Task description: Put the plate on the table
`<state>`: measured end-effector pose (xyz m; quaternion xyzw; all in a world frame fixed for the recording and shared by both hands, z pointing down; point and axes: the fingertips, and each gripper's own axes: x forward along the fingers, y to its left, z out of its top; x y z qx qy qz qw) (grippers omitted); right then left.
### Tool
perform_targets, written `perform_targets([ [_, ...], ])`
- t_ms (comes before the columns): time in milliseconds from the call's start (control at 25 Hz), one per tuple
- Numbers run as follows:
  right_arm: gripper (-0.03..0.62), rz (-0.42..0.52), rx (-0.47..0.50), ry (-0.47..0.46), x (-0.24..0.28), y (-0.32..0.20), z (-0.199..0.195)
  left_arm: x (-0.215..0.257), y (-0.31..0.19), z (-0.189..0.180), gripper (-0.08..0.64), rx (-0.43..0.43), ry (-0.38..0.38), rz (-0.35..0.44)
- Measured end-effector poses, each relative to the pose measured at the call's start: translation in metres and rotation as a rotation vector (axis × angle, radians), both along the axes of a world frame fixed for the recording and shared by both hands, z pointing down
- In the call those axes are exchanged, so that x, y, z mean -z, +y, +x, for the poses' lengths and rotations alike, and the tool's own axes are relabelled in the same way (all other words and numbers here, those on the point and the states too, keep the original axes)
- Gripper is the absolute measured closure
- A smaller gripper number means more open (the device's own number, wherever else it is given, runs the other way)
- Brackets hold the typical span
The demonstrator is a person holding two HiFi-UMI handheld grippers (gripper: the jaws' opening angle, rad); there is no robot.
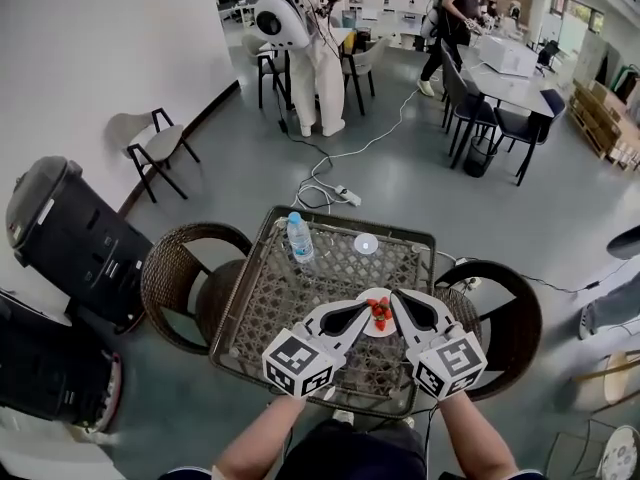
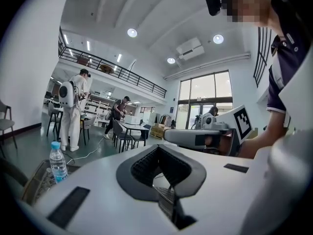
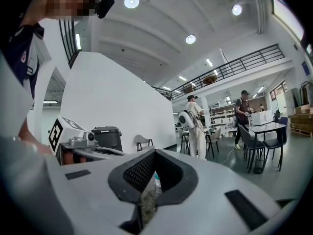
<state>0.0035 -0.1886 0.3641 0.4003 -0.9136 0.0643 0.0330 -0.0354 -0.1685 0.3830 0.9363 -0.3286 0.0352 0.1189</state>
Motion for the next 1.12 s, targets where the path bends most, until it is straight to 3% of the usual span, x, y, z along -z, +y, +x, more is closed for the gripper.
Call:
perform_targets([
  [1120, 0.588, 0.028, -0.024, -0.014, 0.014, 0.012, -0.001, 0.01, 0.015, 0.003, 0.554, -0.021, 0.013, 0.006],
])
